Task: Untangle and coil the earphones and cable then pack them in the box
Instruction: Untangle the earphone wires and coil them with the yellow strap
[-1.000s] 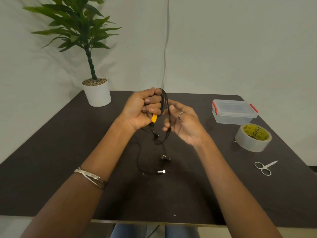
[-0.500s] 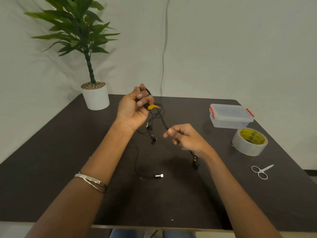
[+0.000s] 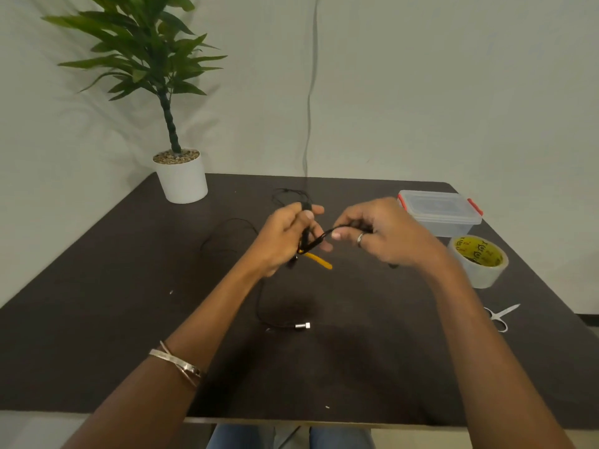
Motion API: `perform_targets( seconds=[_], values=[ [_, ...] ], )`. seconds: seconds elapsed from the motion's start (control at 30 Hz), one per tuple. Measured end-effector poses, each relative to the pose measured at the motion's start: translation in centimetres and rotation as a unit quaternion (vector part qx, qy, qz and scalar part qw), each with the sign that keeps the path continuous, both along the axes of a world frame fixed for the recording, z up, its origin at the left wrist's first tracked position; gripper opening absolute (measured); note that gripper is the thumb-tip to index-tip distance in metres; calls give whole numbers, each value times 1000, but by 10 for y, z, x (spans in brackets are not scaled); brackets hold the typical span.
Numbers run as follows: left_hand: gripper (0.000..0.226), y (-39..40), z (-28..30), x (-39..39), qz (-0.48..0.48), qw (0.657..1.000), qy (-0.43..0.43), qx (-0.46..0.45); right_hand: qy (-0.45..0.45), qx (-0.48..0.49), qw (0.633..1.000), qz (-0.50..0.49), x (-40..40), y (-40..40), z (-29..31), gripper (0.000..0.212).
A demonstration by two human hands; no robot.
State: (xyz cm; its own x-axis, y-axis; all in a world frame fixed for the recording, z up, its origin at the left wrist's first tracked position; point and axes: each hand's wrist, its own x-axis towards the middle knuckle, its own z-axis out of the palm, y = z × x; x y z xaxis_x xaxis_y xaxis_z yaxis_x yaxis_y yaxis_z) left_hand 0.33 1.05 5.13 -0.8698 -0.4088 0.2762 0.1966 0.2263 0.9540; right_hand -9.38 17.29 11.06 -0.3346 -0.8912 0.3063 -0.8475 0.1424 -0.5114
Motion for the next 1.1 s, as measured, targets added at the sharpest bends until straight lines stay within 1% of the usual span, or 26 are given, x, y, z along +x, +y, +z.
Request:
perform_targets(
  seconds=[0.07, 0.1, 0.17, 0.23, 0.33, 0.4, 0.5, 0.53, 0.63, 0.67, 0.7, 0.73, 0.8, 0.87, 0.9, 0.93, 1.0, 1.1],
  values=[
    [24, 6, -1, 6, -71, 997, -28, 5, -11, -15, 1000, 0, -9, 0, 8, 4],
    [23, 10, -1, 9, -114, 992, -39, 23, -21, -19, 1000, 6, -14, -1, 10, 3],
    [27, 17, 0, 13, -198, 975, -48, 89, -58, -33, 997, 24, -21, -3, 12, 7],
    [32, 21, 0, 15, -261, 949, -40, 170, -99, -61, 993, 39, -26, -6, 11, 13],
    [35, 24, -1, 17, -306, 916, -9, 260, -195, -107, 973, 53, -28, -11, 3, 11],
    [39, 24, -1, 15, -319, 892, 16, 319, -264, -139, 953, 48, -27, -15, -12, 9],
    [47, 21, -1, 8, -295, 874, 50, 382, -357, -195, 912, 42, -22, -22, -39, 17],
    [46, 21, -1, 6, -273, 872, 62, 402, -395, -216, 892, 41, -18, -24, -46, 17],
    [36, 20, -1, 1, -201, 861, 104, 455, -503, -281, 816, 45, -8, -34, -61, 10],
    [35, 19, -2, -1, -184, 856, 118, 468, -519, -289, 803, 45, -5, -38, -65, 9],
    [34, 18, -2, -2, -170, 851, 129, 480, -524, -290, 800, 45, -3, -41, -68, 12],
    [32, 16, -3, -4, -160, 847, 139, 488, -519, -284, 805, 42, -1, -44, -70, 20],
    [30, 12, -6, -7, -149, 844, 152, 493, -484, -264, 834, 24, 1, -48, -69, 29],
    [32, 8, -9, -10, -136, 849, 154, 487, -442, -236, 865, 6, -1, -53, -65, 28],
    [33, 6, -11, -11, -133, 853, 151, 482, -431, -221, 875, -4, -4, -55, -64, 25],
    [35, 5, -12, -12, -133, 857, 147, 476, -430, -212, 878, -14, -6, -57, -63, 21],
    [36, 2, -13, -16, -139, 866, 136, 461, -446, -210, 870, -23, -13, -60, -65, 14],
    [36, -4, -12, -23, -158, 873, 117, 446, -482, -216, 849, -15, -22, -64, -67, 15]
  ],
)
